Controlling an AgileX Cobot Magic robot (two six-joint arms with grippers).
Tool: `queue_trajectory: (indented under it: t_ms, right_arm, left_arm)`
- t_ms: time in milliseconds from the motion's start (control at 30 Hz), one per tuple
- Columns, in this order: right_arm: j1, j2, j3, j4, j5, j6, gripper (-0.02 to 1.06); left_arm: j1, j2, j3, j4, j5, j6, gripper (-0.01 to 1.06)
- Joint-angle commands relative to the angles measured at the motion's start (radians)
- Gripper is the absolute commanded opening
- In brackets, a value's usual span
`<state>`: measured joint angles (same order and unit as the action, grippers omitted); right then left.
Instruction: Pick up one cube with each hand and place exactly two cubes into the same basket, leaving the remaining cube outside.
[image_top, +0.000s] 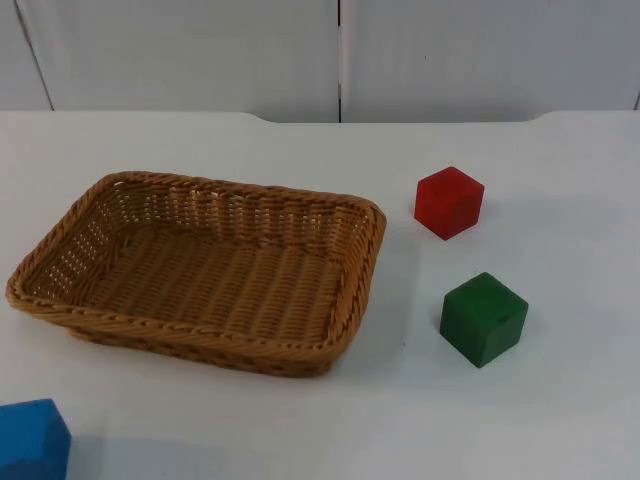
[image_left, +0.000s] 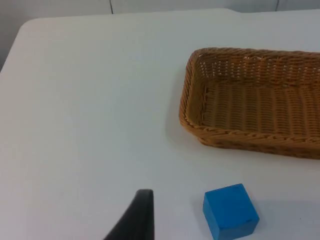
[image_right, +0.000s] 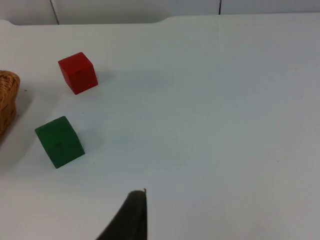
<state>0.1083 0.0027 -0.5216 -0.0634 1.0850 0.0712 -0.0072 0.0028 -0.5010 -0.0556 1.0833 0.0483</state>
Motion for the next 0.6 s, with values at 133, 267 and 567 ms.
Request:
queue_trajectory:
  t_ms: [133,267,567]
  right_arm:
    - [-0.007,-0.003,0.005,0.002,-0.006,-0.001,1.05]
    - [-0.007,-0.003,0.005,0.002,-0.006,-0.001,1.05]
    - [-0.007,-0.003,0.005,0.000,-0.006,-0.001,1.05]
  left_arm:
    - [-0.002,-0.003,0.004,-0.010,-0.011,-0.009,1.05]
    - [-0.002,-0.003,0.004,-0.010,-0.011,-0.009,1.05]
    - [-0.002,-0.003,0.004,-0.010,-0.011,-0.009,1.05]
